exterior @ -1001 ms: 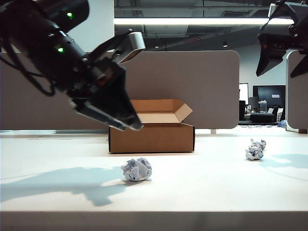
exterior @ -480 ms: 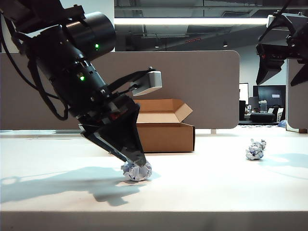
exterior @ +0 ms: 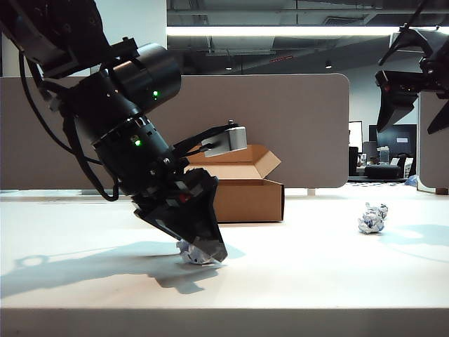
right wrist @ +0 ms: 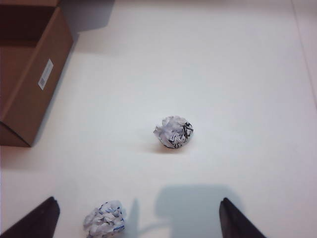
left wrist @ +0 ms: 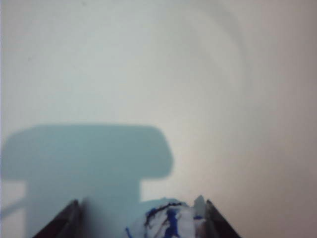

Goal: Pick up all the paper balls on the table and put them in the paper box.

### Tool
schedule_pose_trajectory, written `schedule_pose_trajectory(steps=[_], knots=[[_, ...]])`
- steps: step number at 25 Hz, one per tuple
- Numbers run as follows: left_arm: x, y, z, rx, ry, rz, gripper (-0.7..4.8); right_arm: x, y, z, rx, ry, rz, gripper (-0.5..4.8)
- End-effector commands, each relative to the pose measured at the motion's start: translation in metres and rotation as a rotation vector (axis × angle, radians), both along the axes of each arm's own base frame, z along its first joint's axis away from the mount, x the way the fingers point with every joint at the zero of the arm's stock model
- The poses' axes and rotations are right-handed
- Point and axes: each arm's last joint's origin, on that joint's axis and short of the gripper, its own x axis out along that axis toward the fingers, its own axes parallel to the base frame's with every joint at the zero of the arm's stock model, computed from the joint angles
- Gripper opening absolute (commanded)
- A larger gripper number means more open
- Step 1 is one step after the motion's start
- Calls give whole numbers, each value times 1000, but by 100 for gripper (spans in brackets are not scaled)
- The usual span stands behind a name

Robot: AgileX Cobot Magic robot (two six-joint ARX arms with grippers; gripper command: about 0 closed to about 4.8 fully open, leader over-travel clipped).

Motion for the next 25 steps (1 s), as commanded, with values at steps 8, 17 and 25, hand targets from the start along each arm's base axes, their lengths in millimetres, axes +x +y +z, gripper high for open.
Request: schedule_pose_trajectory(steps=[8, 17, 25], knots=[[-2, -4, 0, 20, 14, -5, 96, 29, 23, -49, 6, 106, 80, 444], [24, -22, 55, -25, -91, 29, 96, 55, 34, -79, -53, 199, 89, 444], [43, -30, 94, -31, -273, 141, 96, 52, 34, -84, -57, 249, 86, 441]])
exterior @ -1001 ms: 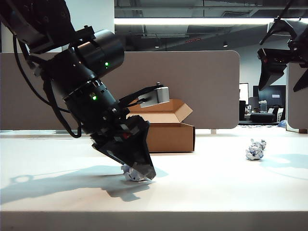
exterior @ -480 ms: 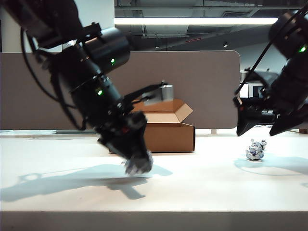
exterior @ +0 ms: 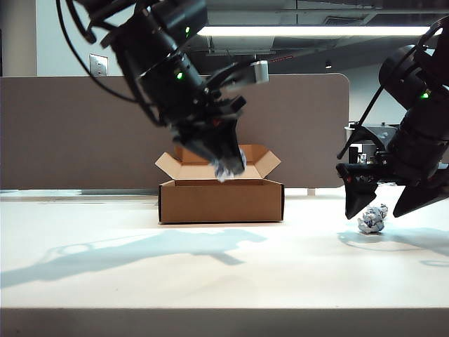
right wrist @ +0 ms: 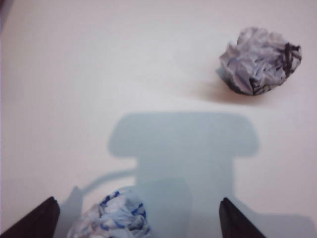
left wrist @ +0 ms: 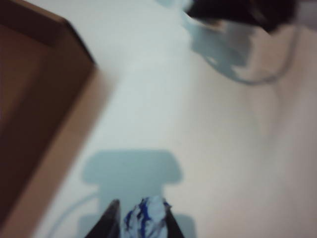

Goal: Pick up all the paper balls on the table and put them in the paper box.

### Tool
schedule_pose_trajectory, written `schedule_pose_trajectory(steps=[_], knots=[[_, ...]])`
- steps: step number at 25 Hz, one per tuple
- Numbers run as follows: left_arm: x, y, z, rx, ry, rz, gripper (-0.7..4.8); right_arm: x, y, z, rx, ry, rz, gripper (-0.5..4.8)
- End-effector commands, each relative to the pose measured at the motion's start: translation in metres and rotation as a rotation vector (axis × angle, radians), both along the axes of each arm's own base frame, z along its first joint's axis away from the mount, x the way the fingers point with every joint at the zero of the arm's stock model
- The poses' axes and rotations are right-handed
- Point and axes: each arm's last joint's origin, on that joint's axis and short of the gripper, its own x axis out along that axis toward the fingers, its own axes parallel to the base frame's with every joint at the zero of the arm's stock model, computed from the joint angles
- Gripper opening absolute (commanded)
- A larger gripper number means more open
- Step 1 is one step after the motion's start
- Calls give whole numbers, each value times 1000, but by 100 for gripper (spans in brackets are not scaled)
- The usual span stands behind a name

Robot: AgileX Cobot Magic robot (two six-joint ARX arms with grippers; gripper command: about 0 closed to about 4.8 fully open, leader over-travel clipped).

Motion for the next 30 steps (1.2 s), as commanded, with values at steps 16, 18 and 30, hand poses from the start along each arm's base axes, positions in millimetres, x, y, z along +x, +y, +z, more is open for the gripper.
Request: schedule_pose_trajectory(steps=[16, 18, 30], knots=[[60, 46, 65, -114, -319, 385, 96, 6, 4, -14, 52, 19, 40, 226], [62, 50, 65, -118, -322, 393, 96, 6, 4, -15, 54, 25, 43, 179], [103, 67, 31, -260, -225, 362, 96, 30, 12, 22, 142, -67, 108, 146]])
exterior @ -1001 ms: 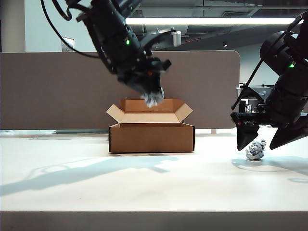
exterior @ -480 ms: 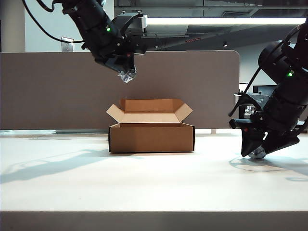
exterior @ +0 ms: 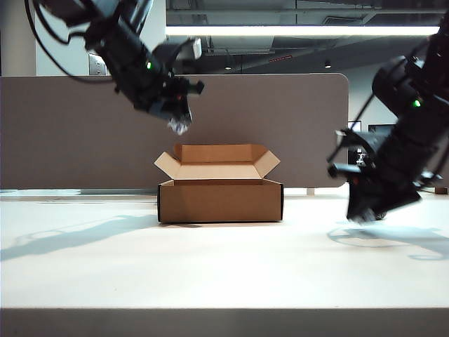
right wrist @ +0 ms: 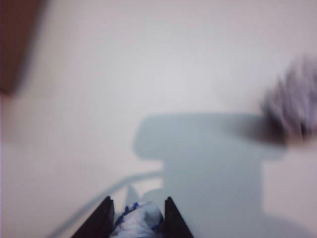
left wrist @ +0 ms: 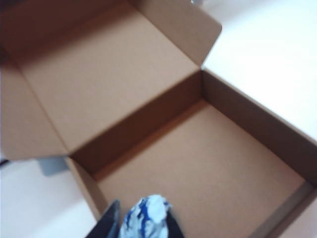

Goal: Pick up all the paper balls on the table and put them in the paper box.

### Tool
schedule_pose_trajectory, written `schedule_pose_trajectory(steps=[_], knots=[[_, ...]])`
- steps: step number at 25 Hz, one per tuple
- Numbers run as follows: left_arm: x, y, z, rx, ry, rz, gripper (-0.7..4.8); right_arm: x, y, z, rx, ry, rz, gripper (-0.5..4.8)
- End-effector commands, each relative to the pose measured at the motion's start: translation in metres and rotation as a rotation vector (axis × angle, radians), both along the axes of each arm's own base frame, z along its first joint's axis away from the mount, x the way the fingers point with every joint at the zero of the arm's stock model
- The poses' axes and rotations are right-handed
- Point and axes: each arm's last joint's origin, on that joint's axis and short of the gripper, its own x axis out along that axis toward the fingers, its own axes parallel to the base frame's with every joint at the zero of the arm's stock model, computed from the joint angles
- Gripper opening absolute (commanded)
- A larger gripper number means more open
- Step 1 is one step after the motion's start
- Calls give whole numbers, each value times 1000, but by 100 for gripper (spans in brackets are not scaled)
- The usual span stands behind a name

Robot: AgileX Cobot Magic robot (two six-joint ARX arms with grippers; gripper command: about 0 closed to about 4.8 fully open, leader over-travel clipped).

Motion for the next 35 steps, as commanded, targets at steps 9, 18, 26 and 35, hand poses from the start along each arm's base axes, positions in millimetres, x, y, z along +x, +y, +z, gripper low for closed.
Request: schedule_pose_trajectory(steps=[9, 18, 26, 35], knots=[[41, -7, -21, -221, 111, -135, 105, 53, 65, 117, 204, -372, 235, 147], [40, -7, -22, -224, 165, -116, 171, 87, 104, 92, 207, -327, 289, 194], [38, -6, -25, -212, 205, -113, 192, 92, 100, 84, 182, -319, 252, 337], [21, 4, 5, -206, 214, -98, 182, 98, 27, 76, -101, -191, -88, 337]])
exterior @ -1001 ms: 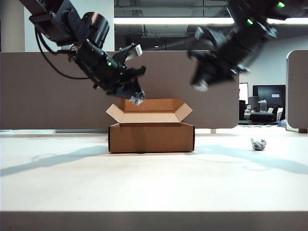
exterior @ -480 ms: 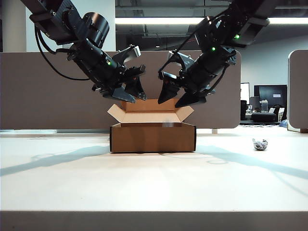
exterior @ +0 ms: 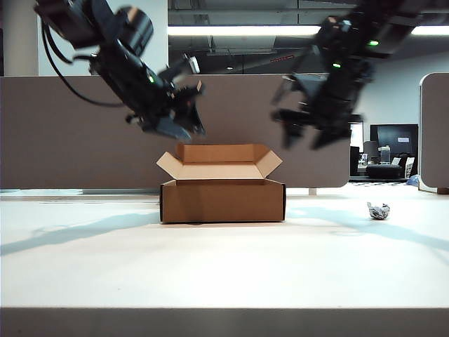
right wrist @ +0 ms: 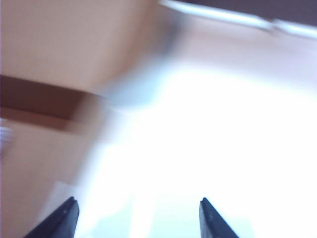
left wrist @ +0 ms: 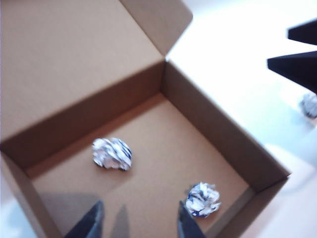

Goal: Pick up all the paper balls on the table and put them in the paper box.

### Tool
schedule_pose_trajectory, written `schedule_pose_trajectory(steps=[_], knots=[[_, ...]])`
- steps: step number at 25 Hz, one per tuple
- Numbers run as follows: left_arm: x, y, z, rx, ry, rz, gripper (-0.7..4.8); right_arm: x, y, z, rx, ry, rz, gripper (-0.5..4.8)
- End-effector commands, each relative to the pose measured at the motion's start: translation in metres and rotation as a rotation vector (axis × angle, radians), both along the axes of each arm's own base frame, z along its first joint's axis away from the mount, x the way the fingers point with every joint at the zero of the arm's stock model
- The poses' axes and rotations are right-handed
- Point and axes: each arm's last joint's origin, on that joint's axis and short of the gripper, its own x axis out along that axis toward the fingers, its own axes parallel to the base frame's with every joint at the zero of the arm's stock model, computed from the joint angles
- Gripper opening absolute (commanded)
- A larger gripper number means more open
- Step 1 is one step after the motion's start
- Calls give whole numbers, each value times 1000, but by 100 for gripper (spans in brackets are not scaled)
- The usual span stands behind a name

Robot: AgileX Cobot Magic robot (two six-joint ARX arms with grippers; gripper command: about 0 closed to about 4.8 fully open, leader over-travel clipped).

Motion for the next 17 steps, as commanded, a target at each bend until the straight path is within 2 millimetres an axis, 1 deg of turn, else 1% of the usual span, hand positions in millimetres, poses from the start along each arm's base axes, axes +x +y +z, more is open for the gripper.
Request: schedule_pose_trajectory(steps=[1, 5, 9, 11, 13, 14, 17], knots=[[-9, 1, 15, -2, 6, -7, 182, -3, -20, -7, -62, 101, -83, 337], [-15, 3, 25, -6, -1, -8, 183, -4, -41, -16, -92, 180, -145, 337], [-18, 4, 31, -27, 4, 1, 183, -2, -57, -24, -112, 214, -195, 337], [-19, 4, 31, -24, 11, 1, 182, -2, -63, -27, -139, 237, -220, 337], [-20, 4, 30, -20, 25, 1, 182, -3, -64, -31, -145, 265, -222, 337], [-21, 4, 29, -15, 39, 1, 183, -3, -68, -36, -134, 284, -234, 337], [-21, 5, 27, -7, 60, 2, 183, -3, -68, -42, -128, 312, -239, 337]])
